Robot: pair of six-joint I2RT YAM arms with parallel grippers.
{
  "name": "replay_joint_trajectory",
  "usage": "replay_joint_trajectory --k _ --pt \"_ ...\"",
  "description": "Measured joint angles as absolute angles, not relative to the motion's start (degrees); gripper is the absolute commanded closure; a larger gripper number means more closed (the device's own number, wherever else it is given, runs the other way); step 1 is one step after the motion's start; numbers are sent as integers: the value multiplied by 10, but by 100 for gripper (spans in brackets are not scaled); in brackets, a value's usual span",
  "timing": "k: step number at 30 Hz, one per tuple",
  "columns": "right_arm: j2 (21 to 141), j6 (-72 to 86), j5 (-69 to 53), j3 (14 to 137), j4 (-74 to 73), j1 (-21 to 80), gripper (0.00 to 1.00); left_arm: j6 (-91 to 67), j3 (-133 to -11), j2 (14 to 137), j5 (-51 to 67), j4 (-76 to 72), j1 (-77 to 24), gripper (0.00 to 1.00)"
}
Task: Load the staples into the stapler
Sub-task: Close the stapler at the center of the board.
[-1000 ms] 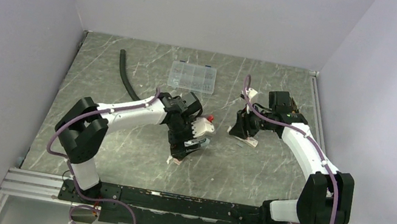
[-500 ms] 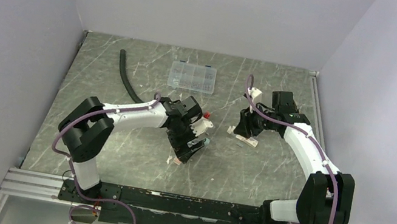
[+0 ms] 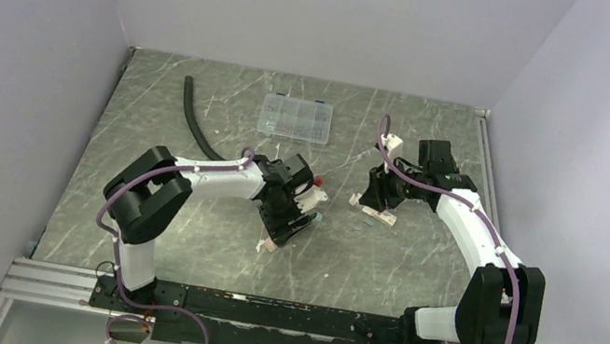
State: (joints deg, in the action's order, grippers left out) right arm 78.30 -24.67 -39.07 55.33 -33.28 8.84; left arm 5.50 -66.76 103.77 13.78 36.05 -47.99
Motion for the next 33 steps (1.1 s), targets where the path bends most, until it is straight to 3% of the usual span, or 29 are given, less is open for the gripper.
replay_joint_trajectory --k 3,6,14,17,20,24,27,30,33 --pt "783 -247 -394 553 -333 88 57 67 -667 1038 130 360 -481 49" --pt "783 -247 -396 553 -333 88 57 84 -667 1039 124 365 -482 52" --pt "770 -244 -402 553 -329 88 57 145 -638 1016 111 346 -484 14" --pt "766 -244 -406 553 -328 88 57 169 -605 991 98 335 -484 12" --pt "766 -244 -406 553 -329 88 57 184 -585 978 88 323 -482 19" --pt "767 -244 -406 553 -329 88 57 198 -580 977 74 311 -481 40" --pt "767 -243 -406 553 -328 88 55 203 -577 978 71 300 -478 49" --pt "767 -235 -410 553 -326 88 44 206 -567 970 77 284 -474 60" --pt "762 -211 -416 545 -307 85 19 220 -546 953 86 264 -470 75"
